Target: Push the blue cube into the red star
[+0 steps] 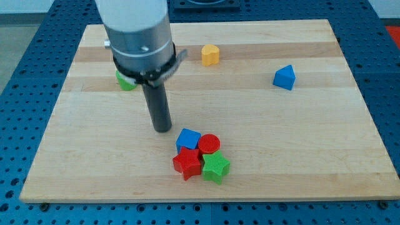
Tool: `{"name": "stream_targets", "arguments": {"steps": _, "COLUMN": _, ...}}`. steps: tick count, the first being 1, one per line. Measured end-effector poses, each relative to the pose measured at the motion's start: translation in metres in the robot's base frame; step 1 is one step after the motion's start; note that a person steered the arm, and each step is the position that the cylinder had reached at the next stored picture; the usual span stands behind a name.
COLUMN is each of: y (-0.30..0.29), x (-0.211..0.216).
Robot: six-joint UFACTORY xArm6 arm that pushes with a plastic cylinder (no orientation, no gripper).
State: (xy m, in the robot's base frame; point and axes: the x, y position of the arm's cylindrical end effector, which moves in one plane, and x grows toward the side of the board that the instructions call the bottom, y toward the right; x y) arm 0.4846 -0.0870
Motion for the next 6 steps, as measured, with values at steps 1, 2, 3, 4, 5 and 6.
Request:
{"name": "stream_targets", "arguments": {"steps": 1, "y": 0.032, "x": -0.033}}
{"name": "stream_targets", "arguments": {"steps": 2, "y": 0.048, "x": -0.015}}
{"name": "stream_targets", "arguments": {"steps": 3, "y": 0.048, "x": 0.004}}
{"name": "stream_targets", "arguments": {"steps": 4, "y": 0.048, "x": 0.006}}
{"name": "stream_targets", "arguments": {"steps": 5, "y": 0.048, "x": 0.014}}
{"name": "stream_targets", "arguments": {"steps": 6, "y": 0.048, "x": 0.033}}
